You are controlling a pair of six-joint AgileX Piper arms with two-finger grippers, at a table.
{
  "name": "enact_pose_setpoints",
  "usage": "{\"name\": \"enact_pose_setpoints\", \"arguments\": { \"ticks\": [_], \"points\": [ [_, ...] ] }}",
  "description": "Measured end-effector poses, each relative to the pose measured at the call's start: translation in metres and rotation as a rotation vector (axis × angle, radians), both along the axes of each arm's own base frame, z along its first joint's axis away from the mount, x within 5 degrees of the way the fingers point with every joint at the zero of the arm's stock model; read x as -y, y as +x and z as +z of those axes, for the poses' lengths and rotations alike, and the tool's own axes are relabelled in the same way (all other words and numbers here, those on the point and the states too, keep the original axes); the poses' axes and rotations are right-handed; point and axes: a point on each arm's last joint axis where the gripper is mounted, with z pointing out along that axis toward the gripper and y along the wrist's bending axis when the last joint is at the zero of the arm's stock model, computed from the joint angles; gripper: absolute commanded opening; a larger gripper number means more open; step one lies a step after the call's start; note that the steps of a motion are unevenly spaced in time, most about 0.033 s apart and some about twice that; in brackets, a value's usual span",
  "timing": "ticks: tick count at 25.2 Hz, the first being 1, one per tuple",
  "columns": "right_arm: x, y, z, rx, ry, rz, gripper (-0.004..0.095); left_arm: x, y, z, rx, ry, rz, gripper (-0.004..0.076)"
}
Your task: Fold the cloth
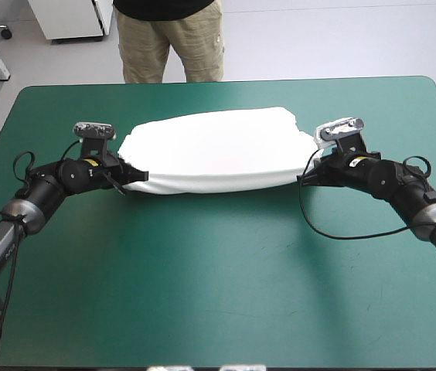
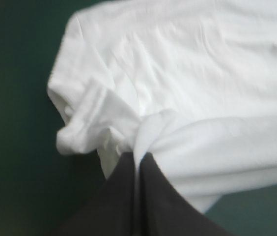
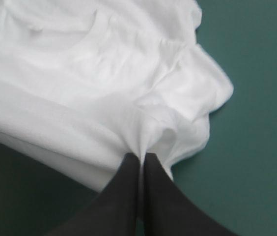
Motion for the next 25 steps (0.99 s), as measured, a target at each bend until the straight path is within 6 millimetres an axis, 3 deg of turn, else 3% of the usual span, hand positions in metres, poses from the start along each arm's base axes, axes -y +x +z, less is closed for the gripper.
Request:
{"name": "enact_pose_setpoints", "arguments": {
  "ticks": [4, 12, 17, 21, 23, 25],
  "points": [
    [0.001, -0.027, -0.022, -0.179, 0.017, 0.020, -0.0017, 0.002, -0.034, -0.019, -0.227, 0.002, -0.068, -0.0009],
    [0.005, -0.051, -0.043, -0.348, 0.016, -0.009, -0.0017, -0.001, -0.076, -0.037, -0.352, 0.006, -0.095, -0.0009],
    [0.007, -0.062, -0.052, -0.440, -0.011, -0.002, -0.0015, -0.003, -0.092, -0.049, -0.389, 0.012, -0.095, -0.0009],
    [0.008, -0.063, -0.052, -0.441, -0.030, 0.004, 0.0010, -0.004, -0.093, -0.052, -0.386, 0.012, -0.088, 0.0006],
    [0.008, -0.063, -0.051, -0.439, -0.032, 0.005, 0.0185, -0.004, -0.093, -0.052, -0.377, 0.018, -0.097, 0.0124],
    [0.009, -0.064, -0.050, -0.432, -0.034, 0.006, 0.0468, -0.004, -0.094, -0.052, -0.383, 0.020, -0.105, 0.0402]
  ]
}}
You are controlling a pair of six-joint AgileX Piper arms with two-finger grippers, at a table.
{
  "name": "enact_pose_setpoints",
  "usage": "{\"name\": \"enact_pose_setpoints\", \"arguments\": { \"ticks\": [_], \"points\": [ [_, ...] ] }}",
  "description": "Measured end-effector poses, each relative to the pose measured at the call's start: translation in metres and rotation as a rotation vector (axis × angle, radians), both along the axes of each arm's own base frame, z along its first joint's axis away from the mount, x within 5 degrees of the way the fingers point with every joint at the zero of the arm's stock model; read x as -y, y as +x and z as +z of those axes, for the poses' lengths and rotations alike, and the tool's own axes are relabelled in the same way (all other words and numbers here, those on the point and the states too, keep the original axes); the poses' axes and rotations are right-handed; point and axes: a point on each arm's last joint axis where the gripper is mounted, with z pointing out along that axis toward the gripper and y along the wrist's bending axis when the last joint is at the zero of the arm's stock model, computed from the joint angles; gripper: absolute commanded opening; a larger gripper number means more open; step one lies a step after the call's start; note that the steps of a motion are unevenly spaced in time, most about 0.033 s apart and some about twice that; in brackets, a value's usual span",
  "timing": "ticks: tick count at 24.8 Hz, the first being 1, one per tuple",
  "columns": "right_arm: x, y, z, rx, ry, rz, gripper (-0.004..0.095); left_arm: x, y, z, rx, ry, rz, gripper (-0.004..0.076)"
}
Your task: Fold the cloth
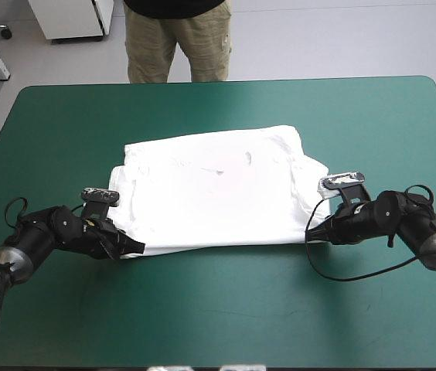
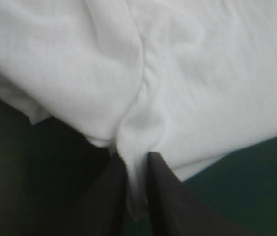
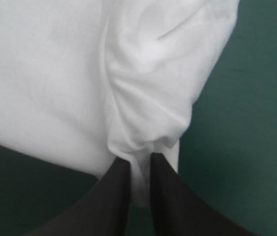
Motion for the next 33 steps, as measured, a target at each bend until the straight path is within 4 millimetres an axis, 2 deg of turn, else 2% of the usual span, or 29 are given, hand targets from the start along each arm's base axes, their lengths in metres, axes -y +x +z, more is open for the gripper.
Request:
{"name": "enact_pose_setpoints", "arguments": {
  "ticks": [2, 4, 6, 9, 11, 13, 17, 18, 20, 23, 29, 33],
  "points": [
    [0.001, -0.004, 0.008, 0.030, 0.004, -0.001, 0.0528, 0.001, -0.002, 0.000, -0.022, -0.012, -0.004, 0.0522],
    [0.005, -0.011, 0.026, 0.098, -0.006, -0.009, 0.0513, 0.003, -0.002, 0.008, -0.017, -0.044, 0.002, 0.0514],
    [0.012, -0.023, 0.065, 0.233, -0.027, -0.036, 0.0513, 0.005, 0.001, 0.033, 0.069, -0.072, 0.010, 0.0514],
    [0.027, -0.047, 0.137, 0.470, -0.051, -0.123, 0.0513, 0.003, 0.007, 0.095, 0.276, -0.103, 0.068, 0.0514],
    [0.032, -0.058, 0.162, 0.537, -0.066, -0.144, 0.0513, 0.000, 0.011, 0.113, 0.320, -0.078, 0.097, 0.0514],
    [0.036, -0.070, 0.185, 0.576, -0.074, -0.158, 0.0513, -0.005, 0.020, 0.118, 0.307, -0.022, 0.138, 0.0514],
    [0.037, -0.074, 0.189, 0.563, -0.074, -0.163, 0.0513, -0.020, 0.040, 0.095, 0.207, 0.007, 0.238, 0.0492],
    [0.037, -0.074, 0.187, 0.549, -0.069, -0.161, 0.0513, -0.035, 0.051, 0.083, 0.161, -0.003, 0.311, 0.0479],
    [0.036, -0.074, 0.185, 0.536, -0.060, -0.159, 0.0508, -0.051, 0.061, 0.069, 0.114, -0.035, 0.375, 0.0441],
    [0.034, -0.074, 0.182, 0.522, -0.043, -0.156, 0.0470, -0.065, 0.074, 0.050, 0.060, -0.082, 0.412, 0.0388],
    [0.032, -0.069, 0.178, 0.504, -0.026, -0.150, 0.0395, -0.067, 0.095, 0.008, -0.061, -0.128, 0.412, 0.0367],
    [0.030, -0.066, 0.177, 0.493, -0.022, -0.147, 0.0391, -0.064, 0.103, -0.009, -0.101, -0.170, 0.394, 0.0367]
  ]
}}
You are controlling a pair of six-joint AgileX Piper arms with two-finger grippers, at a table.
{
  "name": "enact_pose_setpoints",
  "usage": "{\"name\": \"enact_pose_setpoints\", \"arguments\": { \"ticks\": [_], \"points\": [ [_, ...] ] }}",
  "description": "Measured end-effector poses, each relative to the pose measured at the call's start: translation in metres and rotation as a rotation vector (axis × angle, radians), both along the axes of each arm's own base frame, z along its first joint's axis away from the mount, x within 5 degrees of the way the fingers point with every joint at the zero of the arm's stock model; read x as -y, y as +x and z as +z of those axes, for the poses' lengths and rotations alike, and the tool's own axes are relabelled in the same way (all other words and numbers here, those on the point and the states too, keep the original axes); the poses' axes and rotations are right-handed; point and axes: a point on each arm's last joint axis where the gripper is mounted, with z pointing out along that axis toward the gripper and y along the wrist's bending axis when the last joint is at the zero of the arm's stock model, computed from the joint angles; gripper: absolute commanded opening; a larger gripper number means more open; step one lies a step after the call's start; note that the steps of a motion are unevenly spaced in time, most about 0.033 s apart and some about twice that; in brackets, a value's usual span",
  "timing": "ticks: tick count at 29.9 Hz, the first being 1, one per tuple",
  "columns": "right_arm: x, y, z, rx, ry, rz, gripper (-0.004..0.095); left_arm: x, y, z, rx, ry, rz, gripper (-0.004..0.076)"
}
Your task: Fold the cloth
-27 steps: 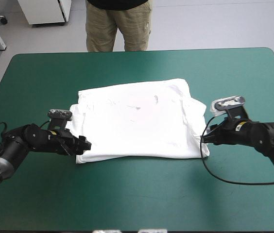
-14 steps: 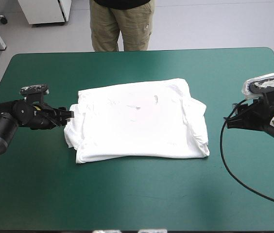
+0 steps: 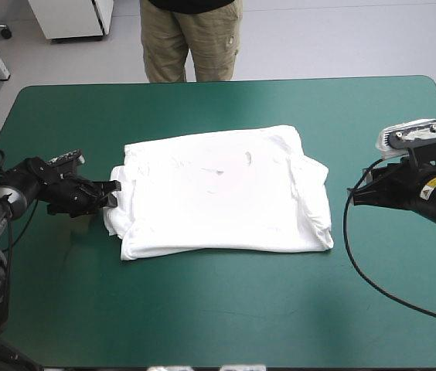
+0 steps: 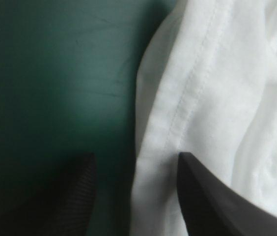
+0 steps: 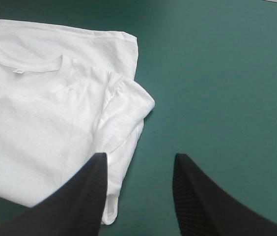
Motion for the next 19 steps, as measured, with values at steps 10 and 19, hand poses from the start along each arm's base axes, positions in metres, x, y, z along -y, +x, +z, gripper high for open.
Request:
{"name": "enact_pose_setpoints", "arguments": {
  "ticks": [10, 19],
  "points": [
    [-0.001, 0.002, 0.000, -0.001, 0.014, 0.004, 0.0391, 0.001, 0.004, -0.003, 0.016, -0.007, -0.032, -0.0006],
    [-0.002, 0.002, 0.000, 0.000, 0.017, 0.005, 0.0391, 0.005, 0.008, 0.026, 0.099, -0.028, -0.090, -0.0009]
  ]
}}
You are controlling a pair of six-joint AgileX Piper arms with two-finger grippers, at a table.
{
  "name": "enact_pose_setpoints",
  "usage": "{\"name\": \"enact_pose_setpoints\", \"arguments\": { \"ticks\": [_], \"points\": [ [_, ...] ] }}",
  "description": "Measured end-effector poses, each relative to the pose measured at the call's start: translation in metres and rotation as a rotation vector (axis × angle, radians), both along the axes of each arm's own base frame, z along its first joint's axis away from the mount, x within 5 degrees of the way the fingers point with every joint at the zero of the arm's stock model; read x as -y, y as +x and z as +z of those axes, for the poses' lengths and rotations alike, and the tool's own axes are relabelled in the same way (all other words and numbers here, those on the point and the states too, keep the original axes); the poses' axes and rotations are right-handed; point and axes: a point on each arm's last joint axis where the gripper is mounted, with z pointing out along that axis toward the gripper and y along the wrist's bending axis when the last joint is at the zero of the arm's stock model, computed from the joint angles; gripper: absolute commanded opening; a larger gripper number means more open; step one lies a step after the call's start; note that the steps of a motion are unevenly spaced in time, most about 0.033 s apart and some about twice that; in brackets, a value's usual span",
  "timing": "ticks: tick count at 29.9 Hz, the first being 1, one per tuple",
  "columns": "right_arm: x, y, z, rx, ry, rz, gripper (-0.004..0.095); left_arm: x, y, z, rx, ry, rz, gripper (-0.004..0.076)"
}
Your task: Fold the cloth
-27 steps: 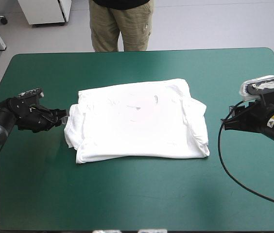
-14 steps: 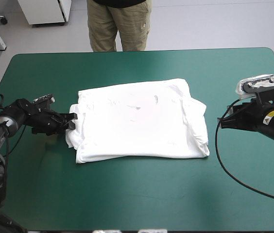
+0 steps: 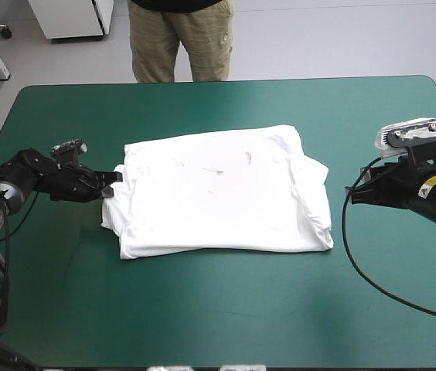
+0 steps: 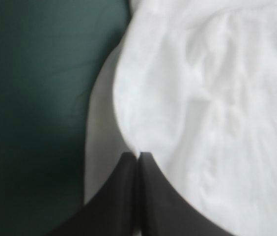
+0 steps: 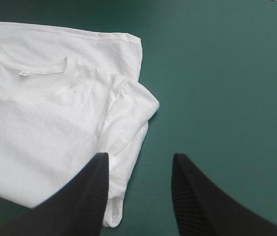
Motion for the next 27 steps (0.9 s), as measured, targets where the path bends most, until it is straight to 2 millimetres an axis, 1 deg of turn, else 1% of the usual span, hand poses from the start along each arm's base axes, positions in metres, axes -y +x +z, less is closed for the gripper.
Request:
{"name": "enact_pose_setpoints", "arguments": {
  "ticks": [2, 4, 7, 10, 14, 17, 19, 20, 21, 22, 24, 26, 27],
  "points": [
    [0.000, 0.000, 0.000, 0.000, 0.000, 0.000, 0.0391, 0.007, -0.002, 0.018, 0.038, -0.013, -0.040, -0.0009],
    [0.000, 0.000, 0.000, 0.000, 0.000, 0.000, 0.0391, 0.018, -0.006, 0.029, 0.052, -0.013, -0.097, -0.0009],
    [0.000, 0.000, 0.000, 0.000, 0.000, 0.000, 0.0391, 0.046, -0.011, 0.031, 0.033, 0.007, -0.213, -0.0009],
    [0.000, 0.000, 0.000, 0.000, 0.000, 0.000, 0.0391, 0.074, -0.013, 0.023, 0.002, 0.028, -0.309, -0.0009],
    [0.000, 0.000, 0.000, -0.001, 0.000, 0.000, 0.0391, 0.102, -0.010, 0.004, -0.029, 0.042, -0.378, -0.0009],
    [0.000, 0.000, 0.000, -0.006, -0.001, 0.000, 0.0391, 0.118, -0.007, -0.015, -0.076, 0.045, -0.415, -0.0009],
    [0.000, -0.001, -0.001, -0.012, -0.003, 0.000, 0.0404, 0.124, -0.004, -0.029, -0.111, 0.048, -0.430, -0.0003],
    [0.000, -0.001, -0.001, -0.015, -0.003, 0.001, 0.0425, 0.125, -0.002, -0.035, -0.126, 0.046, -0.431, 0.0012],
    [0.000, -0.001, -0.001, -0.017, -0.004, 0.001, 0.0453, 0.125, -0.001, -0.035, -0.122, 0.043, -0.427, 0.0036],
    [0.000, -0.001, -0.001, -0.018, -0.005, 0.000, 0.0479, 0.126, 0.000, -0.035, -0.120, 0.042, -0.428, 0.0080],
    [0.000, -0.001, -0.001, -0.018, -0.006, 0.001, 0.0534, 0.126, 0.000, -0.034, -0.115, 0.044, -0.437, 0.0204],
    [0.000, -0.001, -0.001, -0.014, -0.004, 0.000, 0.0546, 0.127, 0.000, -0.031, -0.109, 0.042, -0.445, 0.0344],
    [0.000, 0.001, -0.001, -0.010, -0.002, -0.001, 0.0546, 0.127, 0.000, -0.028, -0.101, 0.045, -0.452, 0.0391]
  ]
}}
